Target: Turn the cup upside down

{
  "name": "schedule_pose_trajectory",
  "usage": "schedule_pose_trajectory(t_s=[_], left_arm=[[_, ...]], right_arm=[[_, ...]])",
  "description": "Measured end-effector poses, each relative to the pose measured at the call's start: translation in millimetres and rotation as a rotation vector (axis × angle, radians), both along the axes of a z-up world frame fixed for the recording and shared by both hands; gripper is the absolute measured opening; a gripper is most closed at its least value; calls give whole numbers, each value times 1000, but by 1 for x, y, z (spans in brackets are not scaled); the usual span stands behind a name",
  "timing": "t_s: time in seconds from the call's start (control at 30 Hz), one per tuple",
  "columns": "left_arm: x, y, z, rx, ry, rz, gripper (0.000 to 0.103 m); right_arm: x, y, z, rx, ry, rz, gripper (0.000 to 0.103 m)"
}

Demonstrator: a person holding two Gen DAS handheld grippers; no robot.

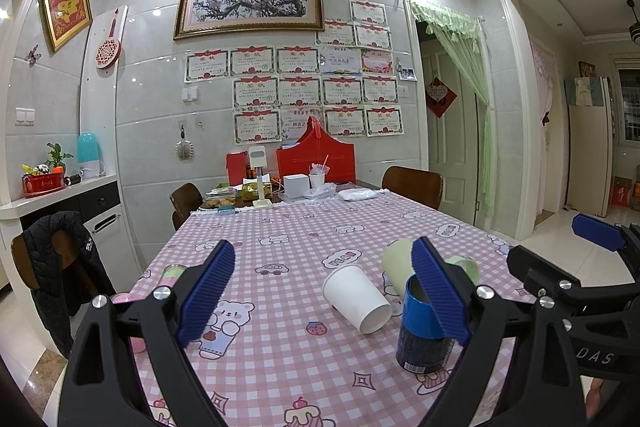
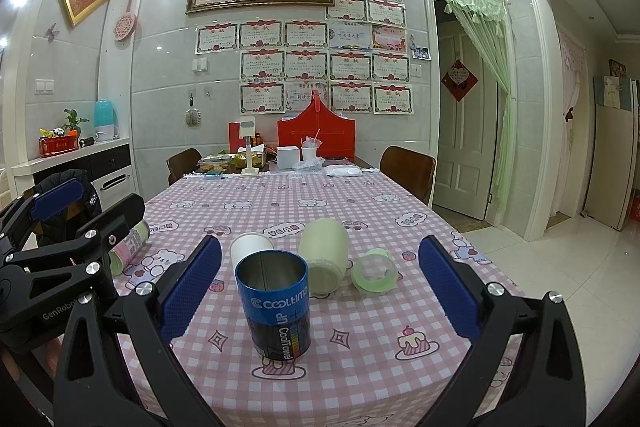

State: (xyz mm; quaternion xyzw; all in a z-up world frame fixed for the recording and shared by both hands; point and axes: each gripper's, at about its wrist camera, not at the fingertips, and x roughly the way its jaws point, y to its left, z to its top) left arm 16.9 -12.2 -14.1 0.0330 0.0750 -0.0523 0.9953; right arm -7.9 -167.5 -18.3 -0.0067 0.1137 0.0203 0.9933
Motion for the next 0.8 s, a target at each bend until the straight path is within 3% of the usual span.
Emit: schedule_pose_trajectory(t_s=[0.8], left_arm=[[2,3,-7,3,9,6,89]], right_arm=[[3,0,-4,-2,11,0,95]])
